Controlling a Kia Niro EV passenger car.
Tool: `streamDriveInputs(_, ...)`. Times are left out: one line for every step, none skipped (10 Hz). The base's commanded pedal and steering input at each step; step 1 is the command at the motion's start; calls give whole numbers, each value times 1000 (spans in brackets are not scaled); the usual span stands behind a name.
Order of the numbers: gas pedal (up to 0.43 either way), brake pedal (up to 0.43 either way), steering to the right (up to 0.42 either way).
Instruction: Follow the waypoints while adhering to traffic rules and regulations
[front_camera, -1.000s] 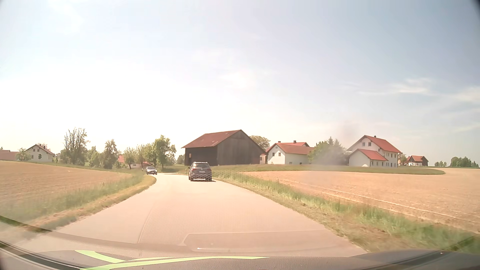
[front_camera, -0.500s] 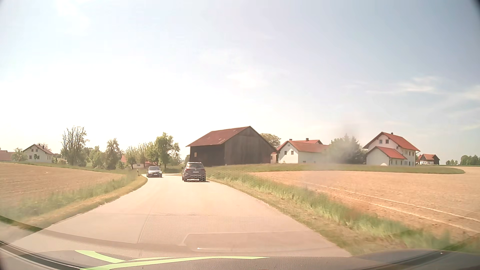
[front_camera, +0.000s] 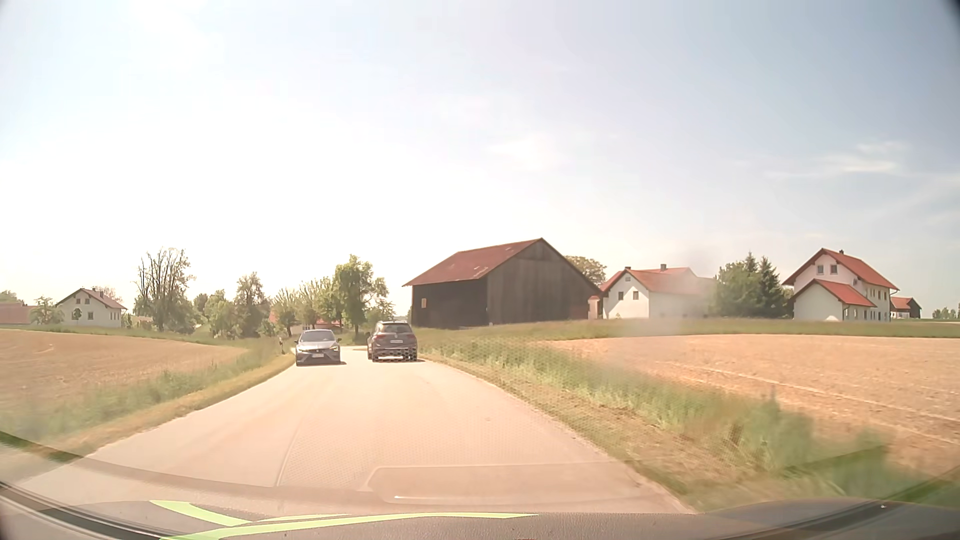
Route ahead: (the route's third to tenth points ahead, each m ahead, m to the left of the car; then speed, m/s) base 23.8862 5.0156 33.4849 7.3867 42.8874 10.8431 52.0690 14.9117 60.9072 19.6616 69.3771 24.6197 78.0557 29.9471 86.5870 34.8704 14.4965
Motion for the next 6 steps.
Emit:
streamDriveInputs(177,0,-60)
streamDriveInputs(177,0,-60)
streamDriveInputs(157,0,-60)
streamDriveInputs(157,0,-60)
streamDriveInputs(157,0,-60)
streamDriveInputs(157,0,-59)
